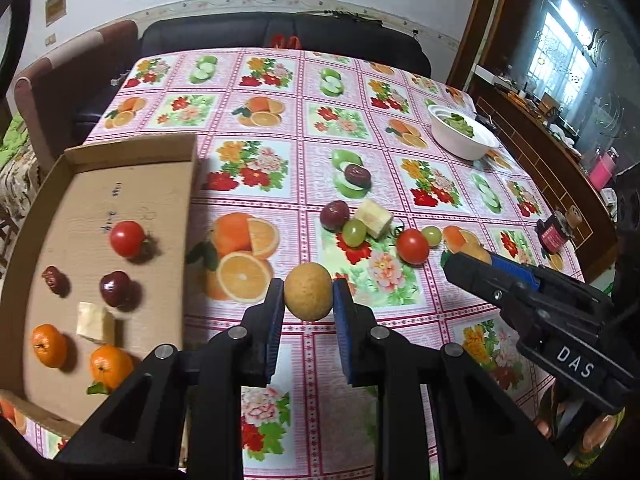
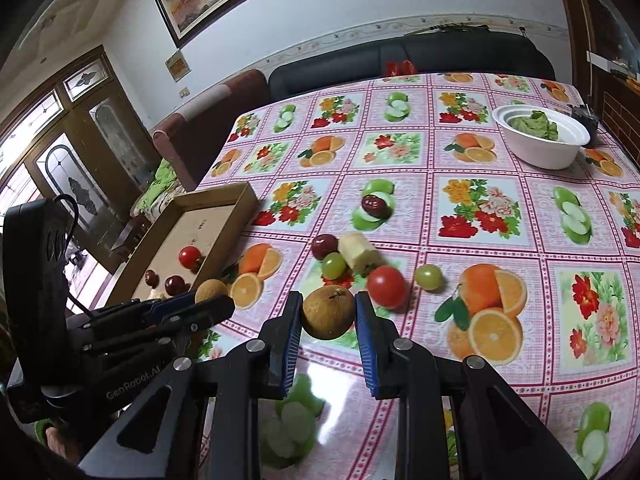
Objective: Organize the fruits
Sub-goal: 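Carry the brown fruit and kiwi over the cardboard tray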
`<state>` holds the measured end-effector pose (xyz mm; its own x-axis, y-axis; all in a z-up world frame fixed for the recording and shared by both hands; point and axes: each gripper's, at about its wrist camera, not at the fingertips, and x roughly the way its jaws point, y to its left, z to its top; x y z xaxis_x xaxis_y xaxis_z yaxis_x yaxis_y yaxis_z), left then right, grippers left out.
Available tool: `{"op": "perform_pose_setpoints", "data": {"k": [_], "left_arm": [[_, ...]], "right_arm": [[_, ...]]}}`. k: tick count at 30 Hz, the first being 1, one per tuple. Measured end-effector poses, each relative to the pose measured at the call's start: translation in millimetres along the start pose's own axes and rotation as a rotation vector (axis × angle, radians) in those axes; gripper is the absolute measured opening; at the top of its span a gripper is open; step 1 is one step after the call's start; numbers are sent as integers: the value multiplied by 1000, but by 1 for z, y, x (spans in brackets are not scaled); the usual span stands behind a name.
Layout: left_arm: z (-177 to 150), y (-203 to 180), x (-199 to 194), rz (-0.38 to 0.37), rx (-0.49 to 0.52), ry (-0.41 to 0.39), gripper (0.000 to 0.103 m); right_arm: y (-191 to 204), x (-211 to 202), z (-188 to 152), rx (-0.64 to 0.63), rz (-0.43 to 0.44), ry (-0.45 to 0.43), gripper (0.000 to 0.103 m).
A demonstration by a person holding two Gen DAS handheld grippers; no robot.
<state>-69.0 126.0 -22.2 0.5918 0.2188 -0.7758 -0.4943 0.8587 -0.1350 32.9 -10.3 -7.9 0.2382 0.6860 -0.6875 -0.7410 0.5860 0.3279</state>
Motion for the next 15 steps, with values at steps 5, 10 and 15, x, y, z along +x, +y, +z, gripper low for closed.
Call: {"op": "perform_pose_setpoints", "data": {"k": [5, 10, 15], "left_arm": [[-1, 7, -4, 14, -8, -9, 21], [-3, 13, -8, 30, -15, -14, 21], [-4, 20, -11, 45, -25, -21, 21]], "right_arm": [[10, 1, -3, -14, 10, 7, 27], [19, 3, -4, -26, 18, 13, 27], [28, 5, -5, -37, 29, 18, 27]]}}
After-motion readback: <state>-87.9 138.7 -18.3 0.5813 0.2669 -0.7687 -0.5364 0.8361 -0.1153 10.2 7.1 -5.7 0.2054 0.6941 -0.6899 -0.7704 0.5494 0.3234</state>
